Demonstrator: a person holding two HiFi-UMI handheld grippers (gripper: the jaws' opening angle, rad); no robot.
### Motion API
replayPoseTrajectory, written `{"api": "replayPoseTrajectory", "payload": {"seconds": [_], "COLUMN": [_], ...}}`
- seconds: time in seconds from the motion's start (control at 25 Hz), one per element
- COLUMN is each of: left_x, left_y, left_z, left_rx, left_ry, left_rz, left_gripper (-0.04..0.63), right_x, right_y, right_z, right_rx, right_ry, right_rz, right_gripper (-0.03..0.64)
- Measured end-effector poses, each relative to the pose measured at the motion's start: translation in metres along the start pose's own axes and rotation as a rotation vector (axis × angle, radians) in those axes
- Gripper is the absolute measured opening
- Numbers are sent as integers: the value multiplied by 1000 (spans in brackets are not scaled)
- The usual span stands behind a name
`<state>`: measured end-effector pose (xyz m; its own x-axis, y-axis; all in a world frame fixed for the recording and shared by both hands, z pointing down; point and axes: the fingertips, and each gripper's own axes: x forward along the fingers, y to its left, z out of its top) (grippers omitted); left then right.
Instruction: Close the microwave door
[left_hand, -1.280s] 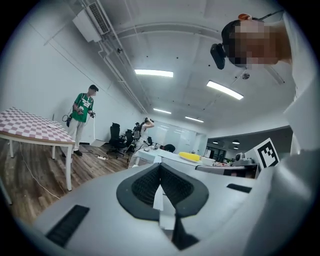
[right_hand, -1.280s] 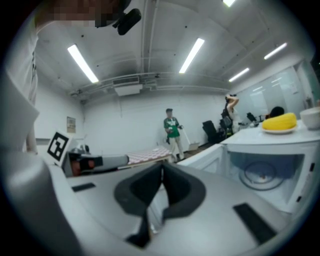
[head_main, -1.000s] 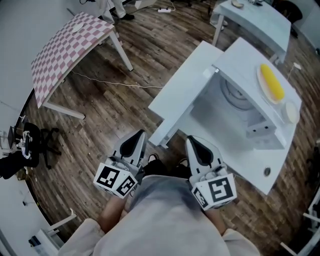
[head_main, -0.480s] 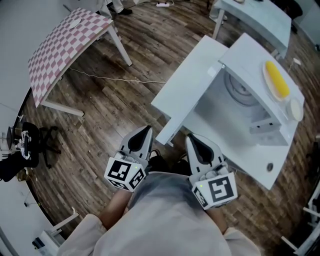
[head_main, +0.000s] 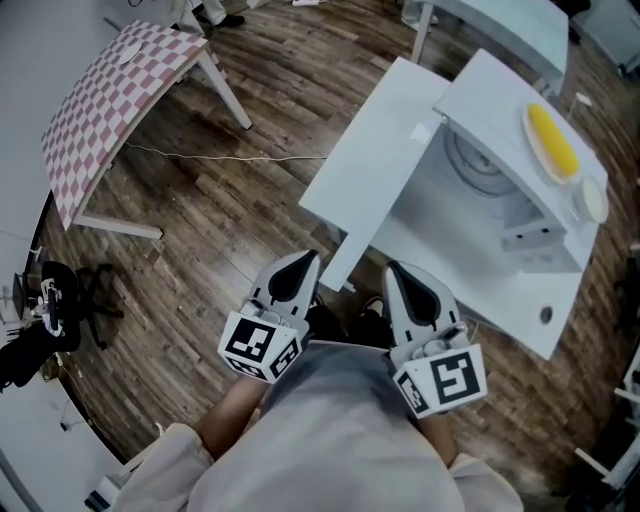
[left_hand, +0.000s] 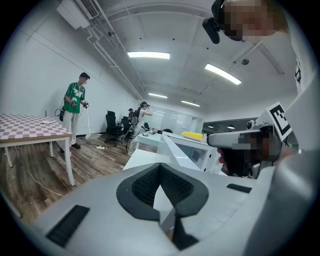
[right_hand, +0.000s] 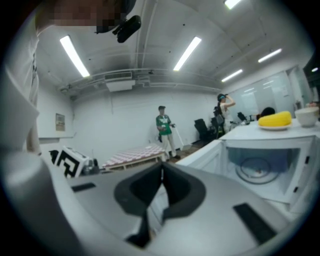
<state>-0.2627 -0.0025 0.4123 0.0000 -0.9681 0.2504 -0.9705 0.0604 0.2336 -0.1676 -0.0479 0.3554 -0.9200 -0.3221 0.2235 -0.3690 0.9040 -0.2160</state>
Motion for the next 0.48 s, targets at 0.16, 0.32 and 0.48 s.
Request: {"api": "replayPoseTrajectory", "payload": {"seconds": [0.16, 0.32, 0.48], "left_x": [2, 5, 8], "left_y": [-6, -12, -20], "left_z": [-4, -12, -13], "left_rx": [8, 2, 3], "left_ry": [28, 50, 65], "left_rz": [-44, -68, -93], "left_gripper": [17, 17, 17], "right_x": [-4, -9, -12], "right_y": [-6, -12, -16], "right_z": [-1, -4, 1], "right_rx": [20, 39, 35], "right_ry": [2, 2, -7], "right_rz": [-45, -70, -84], "right_gripper": [23, 23, 23]}}
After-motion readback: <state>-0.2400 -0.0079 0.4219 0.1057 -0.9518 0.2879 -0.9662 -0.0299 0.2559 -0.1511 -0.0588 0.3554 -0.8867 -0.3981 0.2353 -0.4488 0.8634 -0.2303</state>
